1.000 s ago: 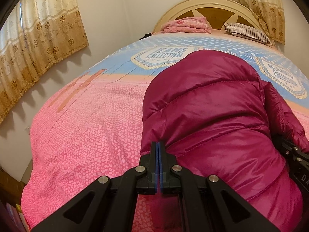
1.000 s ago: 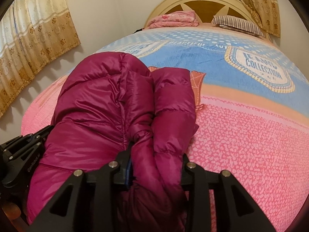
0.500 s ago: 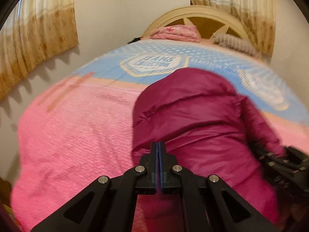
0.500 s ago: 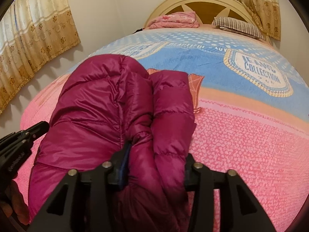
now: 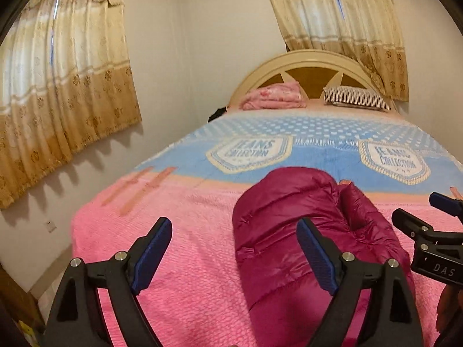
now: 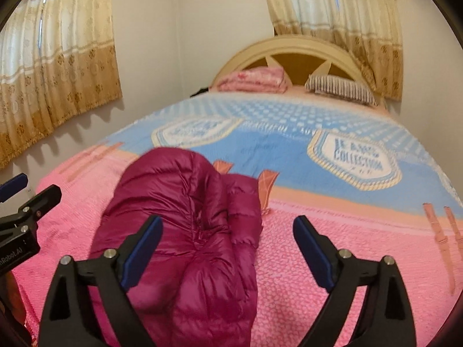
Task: Fold large clothes
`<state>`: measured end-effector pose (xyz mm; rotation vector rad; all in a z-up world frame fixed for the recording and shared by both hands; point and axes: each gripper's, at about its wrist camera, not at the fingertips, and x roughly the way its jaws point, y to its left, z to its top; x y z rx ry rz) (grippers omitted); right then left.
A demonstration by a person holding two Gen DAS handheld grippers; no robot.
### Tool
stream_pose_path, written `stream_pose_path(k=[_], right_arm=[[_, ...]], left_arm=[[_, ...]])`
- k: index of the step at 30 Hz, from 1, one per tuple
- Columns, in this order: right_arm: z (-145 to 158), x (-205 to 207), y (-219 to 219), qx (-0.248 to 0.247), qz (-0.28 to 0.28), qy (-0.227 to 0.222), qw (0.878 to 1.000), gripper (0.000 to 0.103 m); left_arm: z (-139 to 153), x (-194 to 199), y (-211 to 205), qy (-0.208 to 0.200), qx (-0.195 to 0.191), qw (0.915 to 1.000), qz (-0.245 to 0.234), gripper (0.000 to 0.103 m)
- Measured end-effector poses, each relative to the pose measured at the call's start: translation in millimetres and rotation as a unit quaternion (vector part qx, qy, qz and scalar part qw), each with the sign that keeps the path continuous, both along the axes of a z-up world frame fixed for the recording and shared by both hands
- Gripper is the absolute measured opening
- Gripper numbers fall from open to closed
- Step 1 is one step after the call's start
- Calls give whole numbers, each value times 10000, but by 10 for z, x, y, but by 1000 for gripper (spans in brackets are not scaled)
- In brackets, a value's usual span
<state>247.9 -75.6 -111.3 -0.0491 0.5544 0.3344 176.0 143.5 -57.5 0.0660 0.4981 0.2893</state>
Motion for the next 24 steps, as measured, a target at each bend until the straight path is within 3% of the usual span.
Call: stream_pose_path(k=[10,24], right_arm=[[177,-238,6,39,65,-196,9998,95],[186,-366,40,-18,169,-272,9995,95]], left_arm=[[124,-340,12,-163,-165,9997,-29,88],[132,-456,110,-209,-372,9991,-79,88]])
